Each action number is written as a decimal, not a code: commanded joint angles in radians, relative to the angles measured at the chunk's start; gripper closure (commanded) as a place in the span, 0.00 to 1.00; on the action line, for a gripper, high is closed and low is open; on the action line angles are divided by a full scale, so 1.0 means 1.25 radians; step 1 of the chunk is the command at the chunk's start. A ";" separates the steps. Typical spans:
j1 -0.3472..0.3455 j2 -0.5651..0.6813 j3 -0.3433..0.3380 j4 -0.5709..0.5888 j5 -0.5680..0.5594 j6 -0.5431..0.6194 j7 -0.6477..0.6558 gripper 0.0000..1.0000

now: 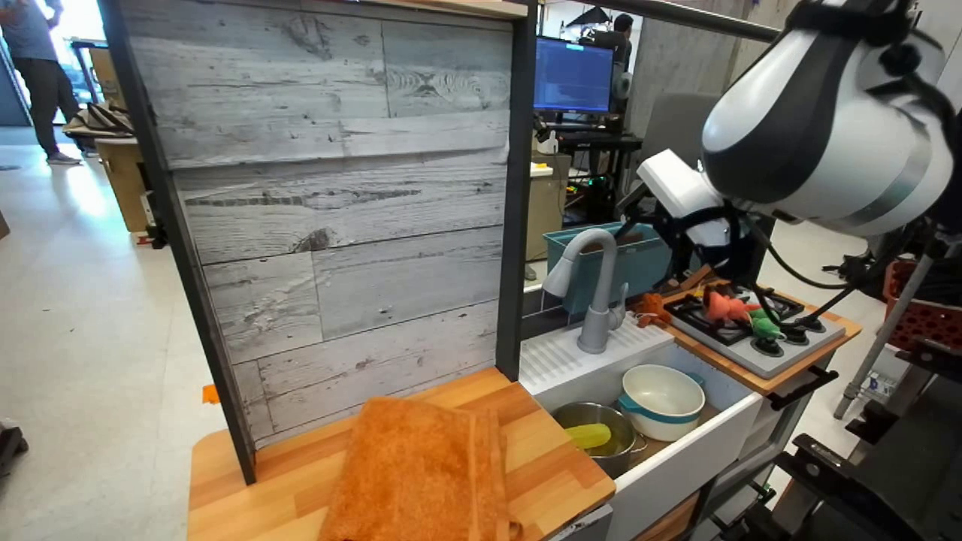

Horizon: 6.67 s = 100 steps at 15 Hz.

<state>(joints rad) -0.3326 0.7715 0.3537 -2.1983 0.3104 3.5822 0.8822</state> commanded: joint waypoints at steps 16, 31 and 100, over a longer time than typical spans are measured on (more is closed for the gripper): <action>-0.358 -0.083 0.497 -0.086 -0.106 -0.490 -0.022 0.00; -0.362 -0.208 0.461 -0.048 0.106 -1.087 -0.298 0.00; 0.716 0.399 -0.295 0.682 -0.375 -0.862 0.034 0.00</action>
<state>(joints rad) 0.5753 1.2071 -0.0533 -1.4000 -0.1950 2.5391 0.9830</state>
